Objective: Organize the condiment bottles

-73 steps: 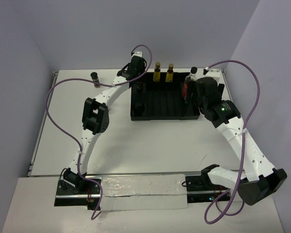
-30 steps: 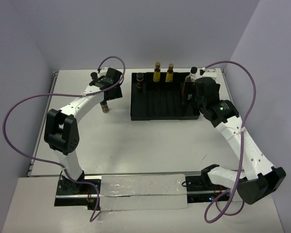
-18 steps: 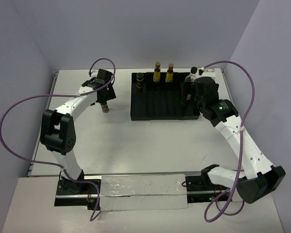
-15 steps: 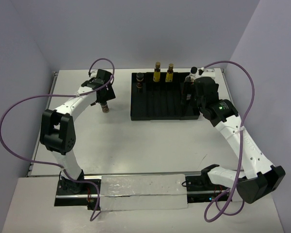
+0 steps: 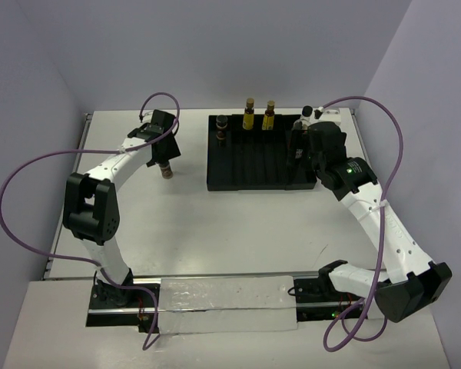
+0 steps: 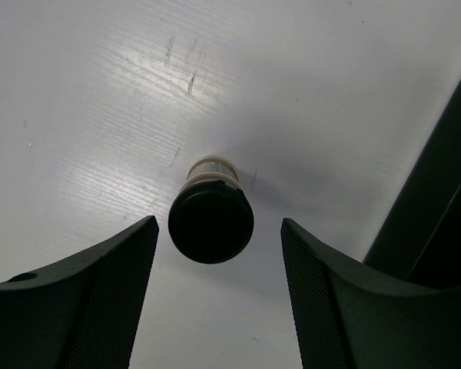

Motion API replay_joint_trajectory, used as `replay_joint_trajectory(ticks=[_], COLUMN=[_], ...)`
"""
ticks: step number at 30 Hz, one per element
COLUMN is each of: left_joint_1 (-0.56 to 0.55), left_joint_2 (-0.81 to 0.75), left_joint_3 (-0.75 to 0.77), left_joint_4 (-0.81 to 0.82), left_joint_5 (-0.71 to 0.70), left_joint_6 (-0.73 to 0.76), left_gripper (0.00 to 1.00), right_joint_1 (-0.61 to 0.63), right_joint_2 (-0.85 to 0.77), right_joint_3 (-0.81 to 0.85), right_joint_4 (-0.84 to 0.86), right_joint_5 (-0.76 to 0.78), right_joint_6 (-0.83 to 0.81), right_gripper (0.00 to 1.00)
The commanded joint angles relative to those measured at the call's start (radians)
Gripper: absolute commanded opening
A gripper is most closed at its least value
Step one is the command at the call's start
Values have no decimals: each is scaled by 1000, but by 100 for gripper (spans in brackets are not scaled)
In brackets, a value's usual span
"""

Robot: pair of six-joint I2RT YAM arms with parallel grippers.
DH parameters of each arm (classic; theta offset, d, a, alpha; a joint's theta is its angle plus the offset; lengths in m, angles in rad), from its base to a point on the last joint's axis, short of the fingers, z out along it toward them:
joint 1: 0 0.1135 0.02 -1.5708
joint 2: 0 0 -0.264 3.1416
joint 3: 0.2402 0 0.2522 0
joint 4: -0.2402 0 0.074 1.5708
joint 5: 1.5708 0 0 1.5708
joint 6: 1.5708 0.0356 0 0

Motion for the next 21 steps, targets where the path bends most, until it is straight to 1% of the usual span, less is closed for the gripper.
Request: replay_joint_trajectory(ticks=[1, 6, 9, 10, 12, 13, 16, 19, 21], left_joint_1=[5, 6, 8, 11, 13, 13, 7, -12, -44], left_joint_2=[18, 22, 32, 38, 35, 34, 12, -2, -17], left_joint_3=[-2, -6, -12, -8, -6, -6, 16, 72, 129], left_joint_4=[41, 42, 46, 38, 35, 34, 27, -18, -35], left_joint_5=[-6, -12, -19, -22, -31, -30, -8, -4, 0], left_joint_6=[-10, -16, -15, -18, -24, -27, -9, 8, 33], left_gripper=[71, 64, 55, 51, 38, 29, 10, 10, 10], right_joint_1=[-3, -3, -4, -3, -3, -3, -3, -4, -4], right_joint_2=[2, 8, 16, 24, 30, 30, 39, 36, 22], right_joint_3=[19, 19, 16, 20, 28, 29, 48, 51, 38], right_joint_4=[36, 31, 31, 30, 30, 33, 19, 14, 20], right_joint_5=[-1, -1, 1, 0, 0, -2, -2, 1, 0], right_joint_6=[-1, -1, -1, -1, -1, -1, -1, -1, -1], right_gripper=[100, 100, 100, 100, 100, 100, 100, 100, 100])
